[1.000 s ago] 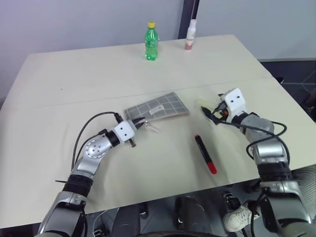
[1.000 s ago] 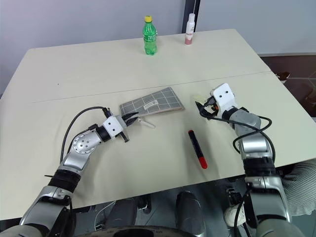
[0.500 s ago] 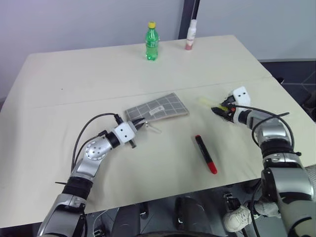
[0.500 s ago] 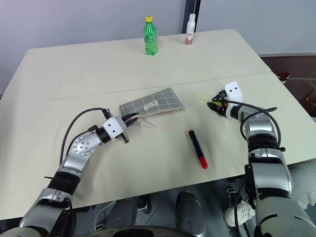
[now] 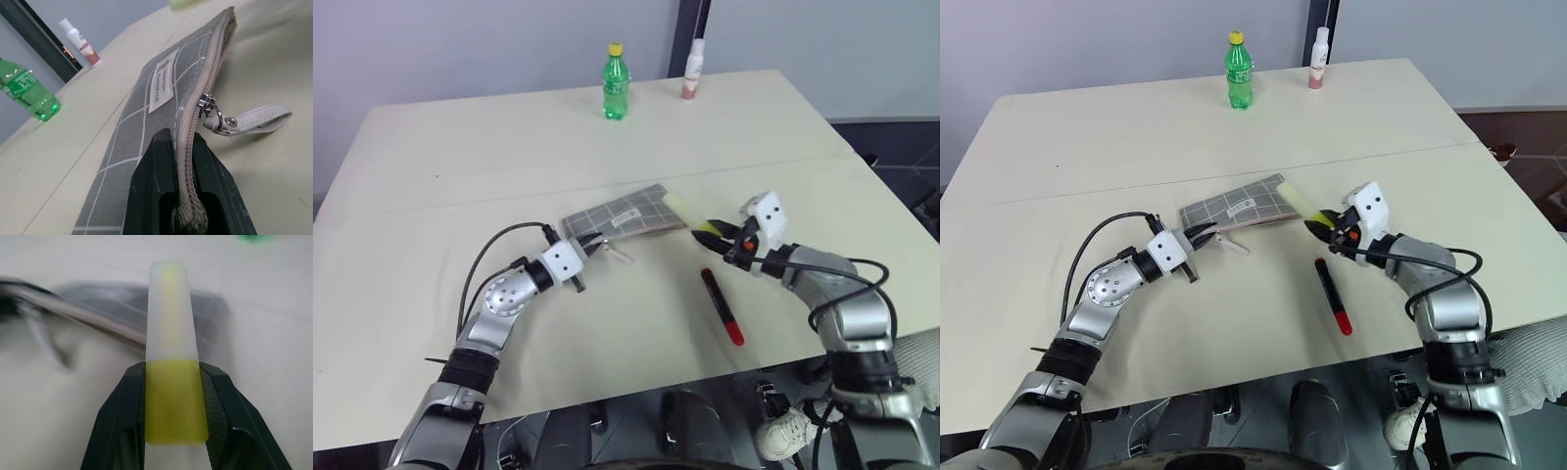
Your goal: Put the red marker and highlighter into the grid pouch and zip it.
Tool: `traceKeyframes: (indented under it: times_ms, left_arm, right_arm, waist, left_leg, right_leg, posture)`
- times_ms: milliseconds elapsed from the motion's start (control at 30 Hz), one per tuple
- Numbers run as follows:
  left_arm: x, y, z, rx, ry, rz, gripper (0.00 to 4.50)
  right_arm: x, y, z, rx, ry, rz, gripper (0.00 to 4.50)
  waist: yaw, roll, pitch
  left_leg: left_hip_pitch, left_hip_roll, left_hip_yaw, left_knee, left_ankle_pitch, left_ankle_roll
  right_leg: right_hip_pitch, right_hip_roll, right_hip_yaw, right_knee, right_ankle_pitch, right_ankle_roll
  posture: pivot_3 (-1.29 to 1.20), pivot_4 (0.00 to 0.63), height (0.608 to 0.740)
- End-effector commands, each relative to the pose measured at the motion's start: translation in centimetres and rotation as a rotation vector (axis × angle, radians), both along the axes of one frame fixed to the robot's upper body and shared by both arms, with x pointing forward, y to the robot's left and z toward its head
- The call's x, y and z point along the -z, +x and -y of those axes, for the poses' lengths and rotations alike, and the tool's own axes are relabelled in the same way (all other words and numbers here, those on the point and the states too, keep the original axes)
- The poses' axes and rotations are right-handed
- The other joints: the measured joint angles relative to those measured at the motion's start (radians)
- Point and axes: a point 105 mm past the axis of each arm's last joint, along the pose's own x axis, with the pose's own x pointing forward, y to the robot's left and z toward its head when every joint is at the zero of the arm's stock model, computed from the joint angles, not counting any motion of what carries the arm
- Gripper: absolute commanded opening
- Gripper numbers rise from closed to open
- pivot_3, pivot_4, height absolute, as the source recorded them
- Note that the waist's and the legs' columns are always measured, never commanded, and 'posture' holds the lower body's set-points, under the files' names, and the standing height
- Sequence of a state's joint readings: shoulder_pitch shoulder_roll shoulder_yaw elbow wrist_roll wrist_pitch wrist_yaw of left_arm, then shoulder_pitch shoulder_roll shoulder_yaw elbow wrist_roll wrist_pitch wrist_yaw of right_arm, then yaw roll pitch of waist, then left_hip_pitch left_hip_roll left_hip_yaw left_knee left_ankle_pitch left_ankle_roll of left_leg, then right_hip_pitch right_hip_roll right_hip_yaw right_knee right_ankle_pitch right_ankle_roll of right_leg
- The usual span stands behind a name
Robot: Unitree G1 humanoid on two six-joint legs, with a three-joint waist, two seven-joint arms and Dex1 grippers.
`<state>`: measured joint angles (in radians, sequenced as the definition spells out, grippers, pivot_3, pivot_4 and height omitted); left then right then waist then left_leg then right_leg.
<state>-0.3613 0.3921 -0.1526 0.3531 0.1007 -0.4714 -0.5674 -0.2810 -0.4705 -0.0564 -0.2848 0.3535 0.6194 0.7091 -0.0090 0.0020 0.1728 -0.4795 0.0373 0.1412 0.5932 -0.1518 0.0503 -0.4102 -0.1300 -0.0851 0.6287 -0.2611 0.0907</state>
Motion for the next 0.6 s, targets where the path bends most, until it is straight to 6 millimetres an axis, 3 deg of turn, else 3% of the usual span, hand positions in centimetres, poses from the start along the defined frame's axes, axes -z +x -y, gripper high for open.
traceKeyframes:
  times_ms: [33,133,267,500,600]
  left_arm:
    - [-0.9,0.3,0.0,0.010,-0.003,0.026,0.00]
    - [-1.3,0.7,-0.1,0.003,-0.005,0.035,0.00]
    - [-1.6,0.9,-0.4,-0.013,-0.016,0.038,0.00]
    - [-1.4,0.7,-0.4,-0.011,-0.010,0.037,0.00]
    - [-1.3,0.7,-0.5,-0.015,-0.005,0.035,0.00]
  right_arm:
    - [-0.3,-1.1,-1.7,-0.033,0.000,0.025,0.95]
    - [1.3,-1.1,-1.7,-0.026,-0.111,0.014,0.95]
    - [1.9,-0.7,-0.7,-0.005,-0.188,0.021,0.95]
    - [1.5,-0.4,0.1,-0.009,-0.190,0.040,0.95]
    - [0.7,-1.7,-0.6,-0.102,-0.148,0.054,0.95]
  waist:
    - [0.000,0.000,0.000]
    - [0.001,0.000,0.000]
    - [0.000,0.000,0.000]
    - [-0.001,0.000,0.000]
    - [0.000,0.000,0.000]
  left_leg:
    - [0.000,0.000,0.000,0.000,0.000,0.000]
    - [0.000,0.000,0.000,-0.001,0.000,0.000]
    - [-0.001,-0.002,0.002,-0.002,0.000,0.000]
    - [-0.001,-0.002,0.002,-0.002,0.000,0.000]
    - [-0.001,-0.002,0.002,-0.002,0.000,0.001]
  right_leg:
    - [0.000,0.000,0.000,0.000,0.000,0.000]
    - [0.000,0.000,0.000,-0.001,0.000,0.000]
    - [-0.002,-0.003,-0.001,-0.002,0.000,0.000]
    - [-0.001,-0.003,-0.002,-0.003,0.000,0.000]
    - [-0.001,-0.003,-0.002,-0.003,0.000,0.000]
  posture:
    - [0.00,0.150,0.740]
    - [0.00,0.150,0.740]
    - [0.00,0.150,0.740]
    - [0.00,0.150,0.740]
    - [0.00,0.150,0.740]
